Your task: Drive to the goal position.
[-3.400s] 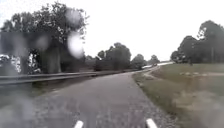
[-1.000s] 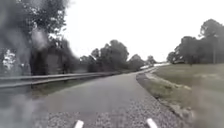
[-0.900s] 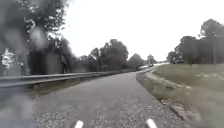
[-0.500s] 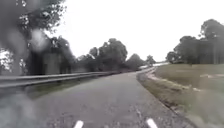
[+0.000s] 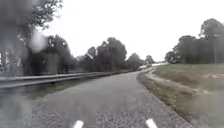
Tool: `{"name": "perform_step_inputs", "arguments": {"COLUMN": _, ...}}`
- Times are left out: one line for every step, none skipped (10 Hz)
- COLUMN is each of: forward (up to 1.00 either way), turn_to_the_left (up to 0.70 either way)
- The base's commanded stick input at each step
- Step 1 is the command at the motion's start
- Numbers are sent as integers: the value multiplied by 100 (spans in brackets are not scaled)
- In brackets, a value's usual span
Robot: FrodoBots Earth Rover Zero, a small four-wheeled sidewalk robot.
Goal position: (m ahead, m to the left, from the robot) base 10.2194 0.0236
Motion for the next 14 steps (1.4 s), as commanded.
{"name": "perform_step_inputs", "arguments": {"forward": 99, "turn_to_the_left": 0}}
{"name": "perform_step_inputs", "arguments": {"forward": 99, "turn_to_the_left": 0}}
{"name": "perform_step_inputs", "arguments": {"forward": 99, "turn_to_the_left": 0}}
{"name": "perform_step_inputs", "arguments": {"forward": 99, "turn_to_the_left": 0}}
{"name": "perform_step_inputs", "arguments": {"forward": 99, "turn_to_the_left": 0}}
{"name": "perform_step_inputs", "arguments": {"forward": 99, "turn_to_the_left": 0}}
{"name": "perform_step_inputs", "arguments": {"forward": 99, "turn_to_the_left": 0}}
{"name": "perform_step_inputs", "arguments": {"forward": 99, "turn_to_the_left": 0}}
{"name": "perform_step_inputs", "arguments": {"forward": 99, "turn_to_the_left": 0}}
{"name": "perform_step_inputs", "arguments": {"forward": 99, "turn_to_the_left": 0}}
{"name": "perform_step_inputs", "arguments": {"forward": 99, "turn_to_the_left": 0}}
{"name": "perform_step_inputs", "arguments": {"forward": 99, "turn_to_the_left": 0}}
{"name": "perform_step_inputs", "arguments": {"forward": 99, "turn_to_the_left": 0}}
{"name": "perform_step_inputs", "arguments": {"forward": 99, "turn_to_the_left": 0}}
